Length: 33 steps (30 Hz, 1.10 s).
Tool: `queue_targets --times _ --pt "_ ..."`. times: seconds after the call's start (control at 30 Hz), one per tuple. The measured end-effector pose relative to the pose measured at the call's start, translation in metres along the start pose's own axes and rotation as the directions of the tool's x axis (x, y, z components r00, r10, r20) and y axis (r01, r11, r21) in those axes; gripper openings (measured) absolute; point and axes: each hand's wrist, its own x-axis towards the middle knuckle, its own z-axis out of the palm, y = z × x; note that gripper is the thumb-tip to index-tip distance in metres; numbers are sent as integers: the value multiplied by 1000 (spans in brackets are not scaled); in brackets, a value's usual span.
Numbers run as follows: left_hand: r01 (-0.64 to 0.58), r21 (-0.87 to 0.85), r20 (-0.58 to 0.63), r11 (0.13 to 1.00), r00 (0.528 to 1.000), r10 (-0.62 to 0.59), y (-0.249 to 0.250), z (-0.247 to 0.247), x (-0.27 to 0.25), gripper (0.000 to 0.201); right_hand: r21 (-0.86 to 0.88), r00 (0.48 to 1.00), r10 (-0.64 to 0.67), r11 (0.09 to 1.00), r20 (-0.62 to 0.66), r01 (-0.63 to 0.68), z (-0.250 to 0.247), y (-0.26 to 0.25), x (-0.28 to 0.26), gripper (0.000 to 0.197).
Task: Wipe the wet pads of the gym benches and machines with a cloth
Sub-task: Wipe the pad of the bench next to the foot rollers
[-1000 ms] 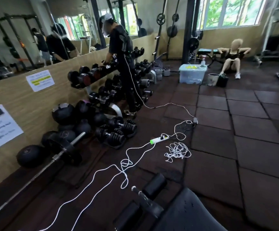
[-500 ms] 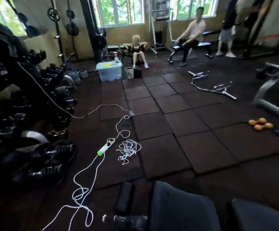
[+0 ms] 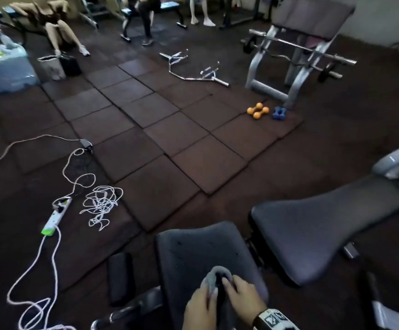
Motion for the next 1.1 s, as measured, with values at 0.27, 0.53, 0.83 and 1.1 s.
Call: queue_targets --times 0.27,0.53,0.83,1.1 --pt "-33 -120 286 992 956 66 31 21 9 41 220 994 111 969 -3 -108 4 55 40 18" --pt "-42 254 235 966 972 -20 -29 32 54 44 407 981 193 895 11 -181 7 114 82 13" --pt "-65 567 203 821 977 -63 -93 38 110 46 299 965 201 943 -167 -145 40 175 134 42" --pt "-62 563 50 824 998 41 -121 41 135 65 -318 926 -243 937 -289 146 76 190 151 59"
